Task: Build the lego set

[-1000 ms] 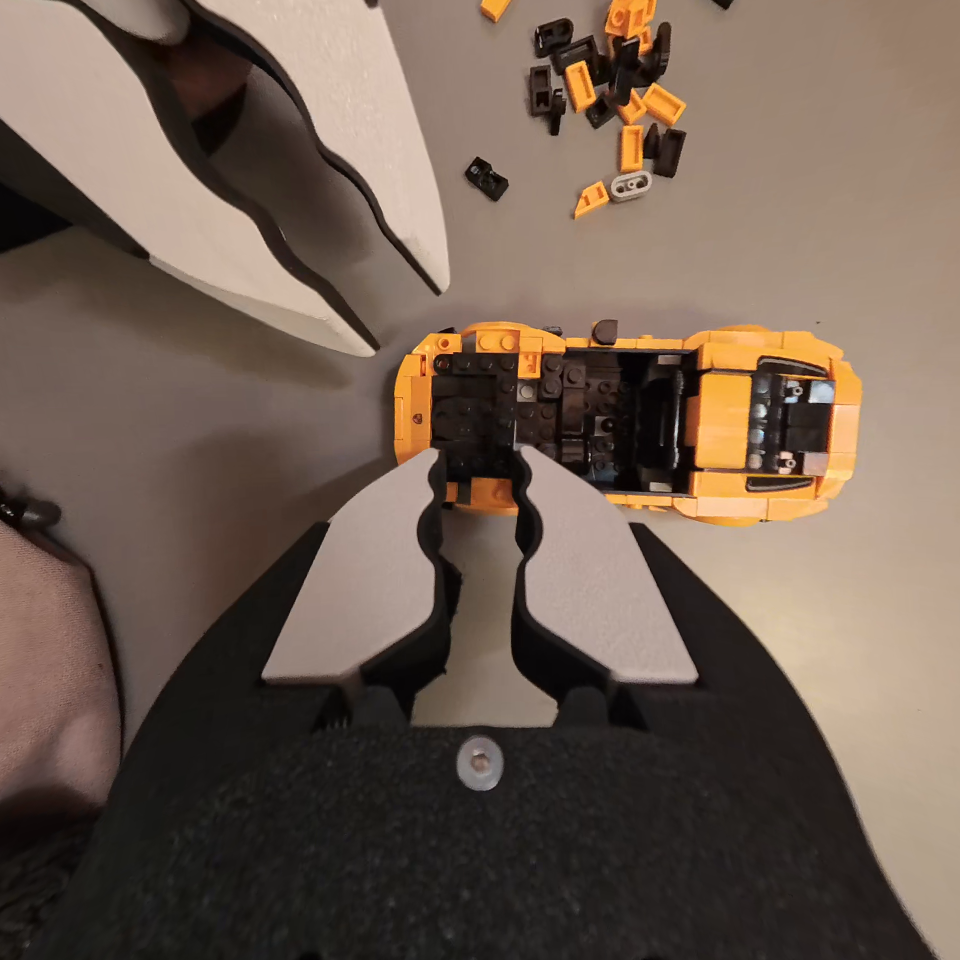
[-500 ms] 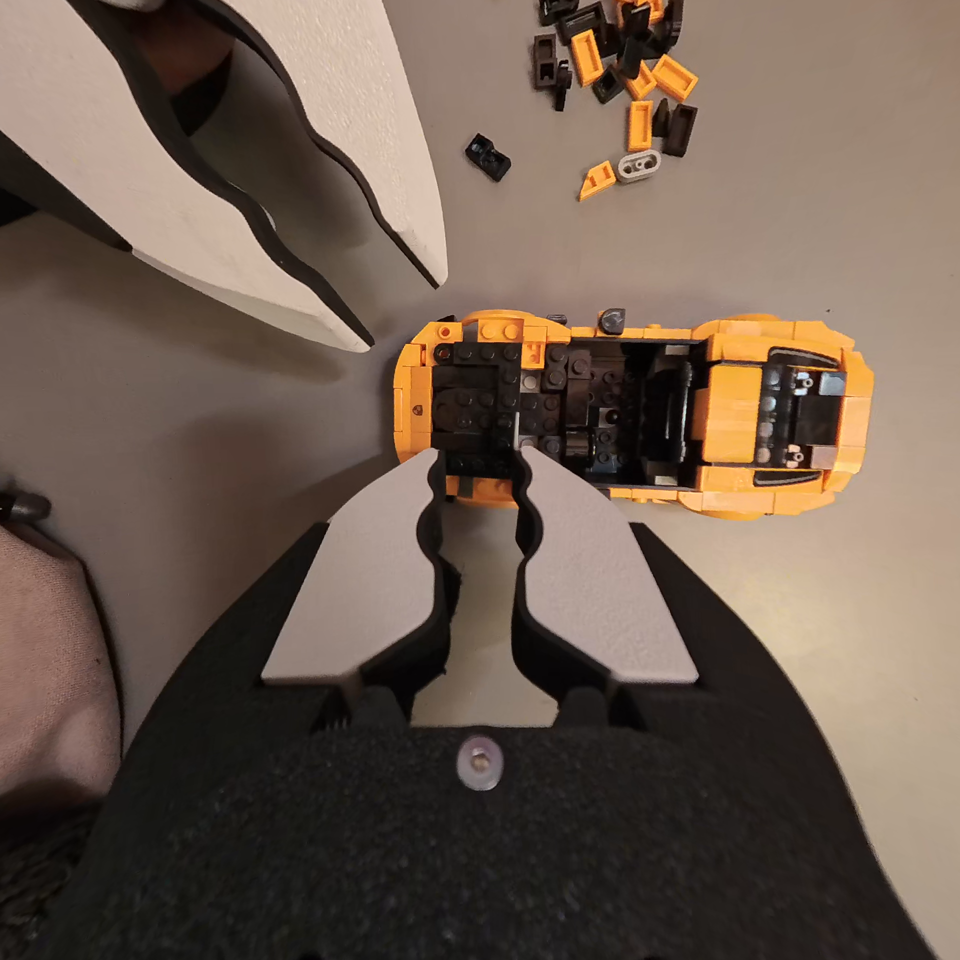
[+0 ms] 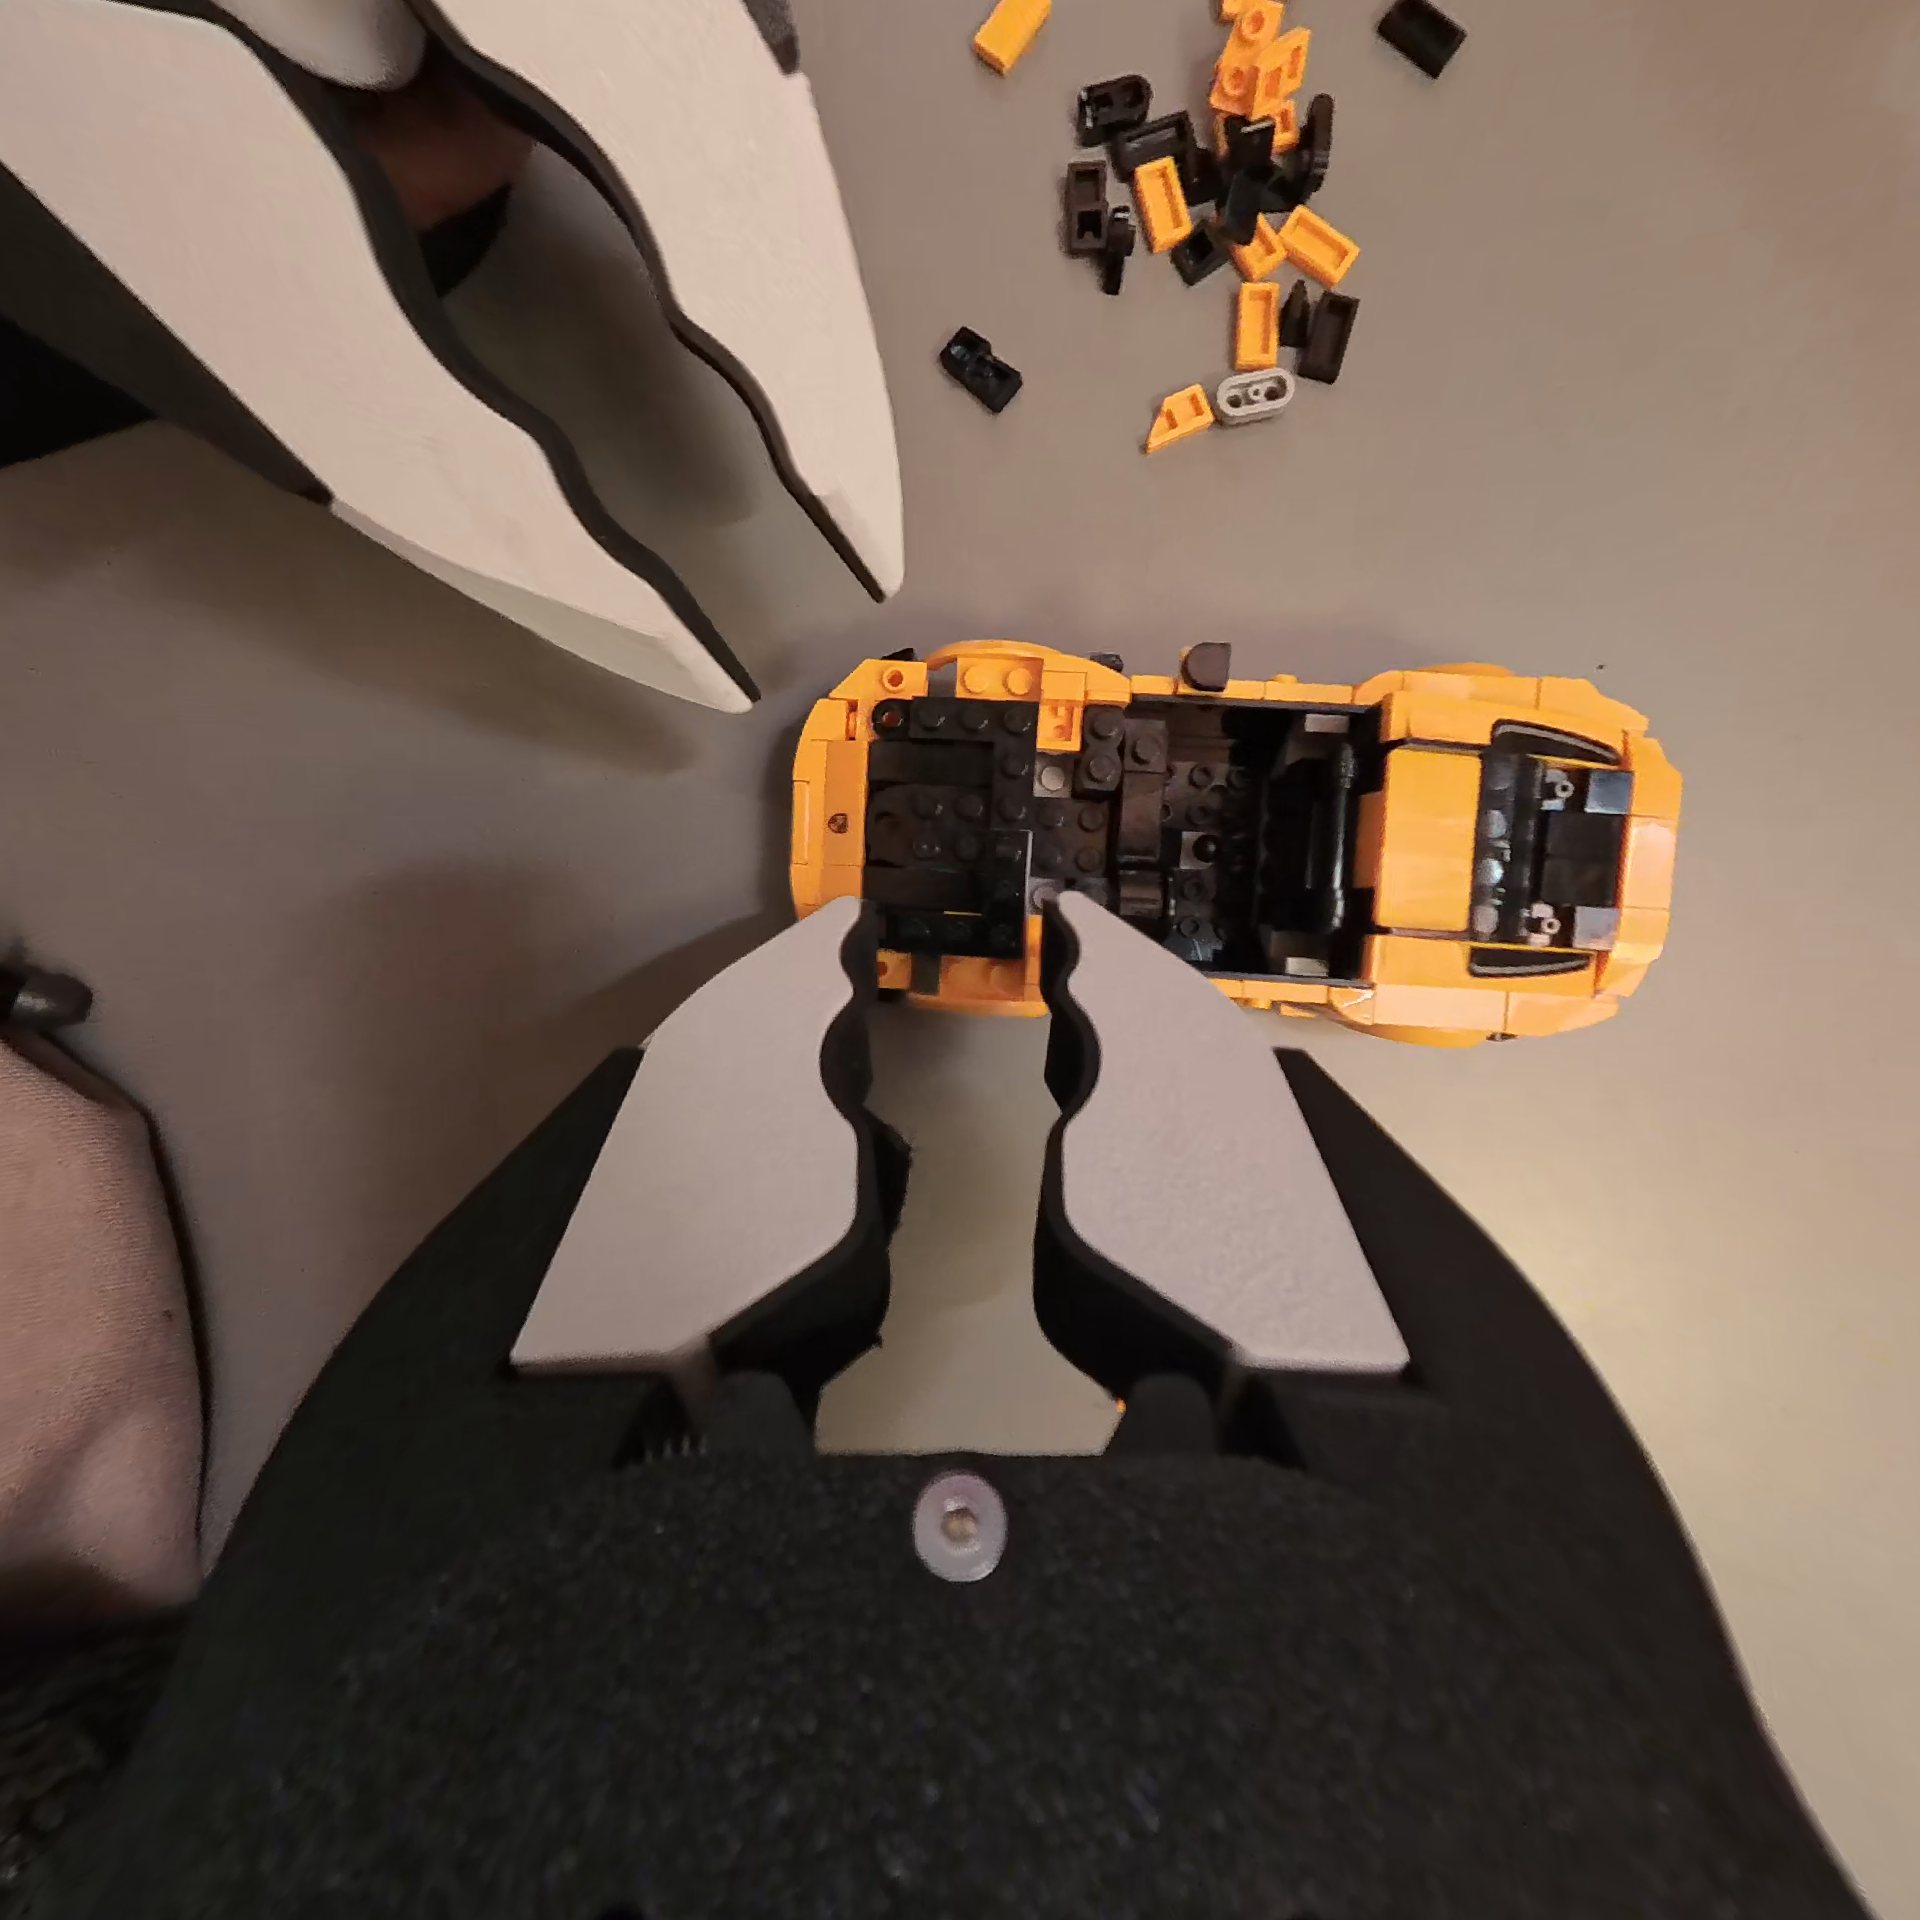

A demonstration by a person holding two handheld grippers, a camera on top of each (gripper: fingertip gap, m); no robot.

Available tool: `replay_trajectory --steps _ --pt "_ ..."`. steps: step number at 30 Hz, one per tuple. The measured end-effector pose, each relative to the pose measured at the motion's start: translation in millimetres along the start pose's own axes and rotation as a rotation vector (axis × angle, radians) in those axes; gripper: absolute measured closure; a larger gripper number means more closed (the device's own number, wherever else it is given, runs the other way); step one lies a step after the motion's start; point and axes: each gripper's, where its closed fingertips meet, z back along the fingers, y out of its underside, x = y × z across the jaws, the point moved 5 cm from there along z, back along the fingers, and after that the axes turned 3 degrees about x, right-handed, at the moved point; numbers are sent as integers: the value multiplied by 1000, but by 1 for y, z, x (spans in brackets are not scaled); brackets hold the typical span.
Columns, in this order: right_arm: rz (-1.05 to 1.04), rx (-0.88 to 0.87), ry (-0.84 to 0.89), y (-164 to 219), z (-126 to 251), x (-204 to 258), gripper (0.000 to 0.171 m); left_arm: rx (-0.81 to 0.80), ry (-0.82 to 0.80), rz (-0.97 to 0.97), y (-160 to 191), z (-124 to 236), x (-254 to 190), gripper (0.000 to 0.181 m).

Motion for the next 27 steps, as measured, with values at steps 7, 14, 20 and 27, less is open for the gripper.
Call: replay_trajectory --steps 7,14,20,27 --pt "50 -28 -1 -2 6 -4 157 0 2 1 0 -1 0 158" --pt "59 82 -45 -4 -4 -11 170 5 -3 1 1 -1 1 158" --pt "34 114 -51 -4 -5 -12 171 8 5 -6 0 -1 -2 158" --pt "130 212 13 -8 -6 -9 171 19 9 -12 1 -3 -3 158"
